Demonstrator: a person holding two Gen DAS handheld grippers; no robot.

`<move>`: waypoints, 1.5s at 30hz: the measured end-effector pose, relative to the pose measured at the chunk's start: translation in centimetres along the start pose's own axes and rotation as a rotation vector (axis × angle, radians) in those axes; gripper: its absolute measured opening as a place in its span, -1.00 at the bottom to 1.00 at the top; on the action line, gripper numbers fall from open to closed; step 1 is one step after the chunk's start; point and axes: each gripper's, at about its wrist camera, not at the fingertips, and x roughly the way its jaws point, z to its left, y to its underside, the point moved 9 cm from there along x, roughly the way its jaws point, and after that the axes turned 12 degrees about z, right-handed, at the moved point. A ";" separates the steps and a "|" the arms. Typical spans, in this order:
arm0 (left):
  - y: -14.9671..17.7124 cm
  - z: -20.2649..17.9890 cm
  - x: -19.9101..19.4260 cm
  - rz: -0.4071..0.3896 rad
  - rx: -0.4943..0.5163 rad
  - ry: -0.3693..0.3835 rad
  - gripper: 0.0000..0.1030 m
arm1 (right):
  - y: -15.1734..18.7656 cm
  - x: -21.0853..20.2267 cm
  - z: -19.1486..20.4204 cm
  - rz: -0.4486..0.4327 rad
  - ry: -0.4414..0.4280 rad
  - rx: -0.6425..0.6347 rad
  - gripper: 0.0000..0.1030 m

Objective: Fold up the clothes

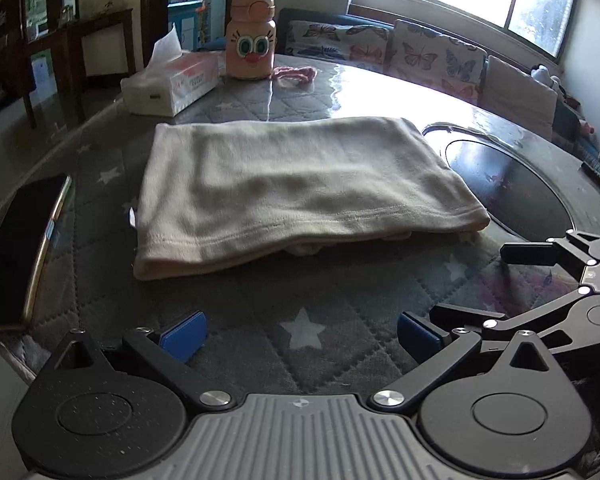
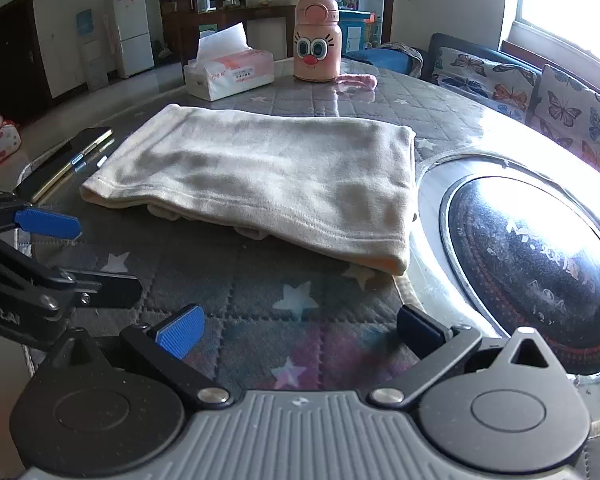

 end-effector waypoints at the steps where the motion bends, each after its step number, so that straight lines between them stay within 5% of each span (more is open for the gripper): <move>1: 0.0 0.0 0.0 0.002 -0.003 -0.005 1.00 | 0.0 0.0 0.0 0.000 -0.001 -0.001 1.00; 20: 0.2 0.4 0.7 0.045 -0.081 -0.187 1.00 | 0.3 -0.1 -0.1 -0.045 -0.021 -0.036 1.00; 45: -0.3 0.6 1.1 0.029 -0.145 -0.216 1.00 | 0.4 -0.1 -0.1 -0.052 -0.035 -0.061 1.00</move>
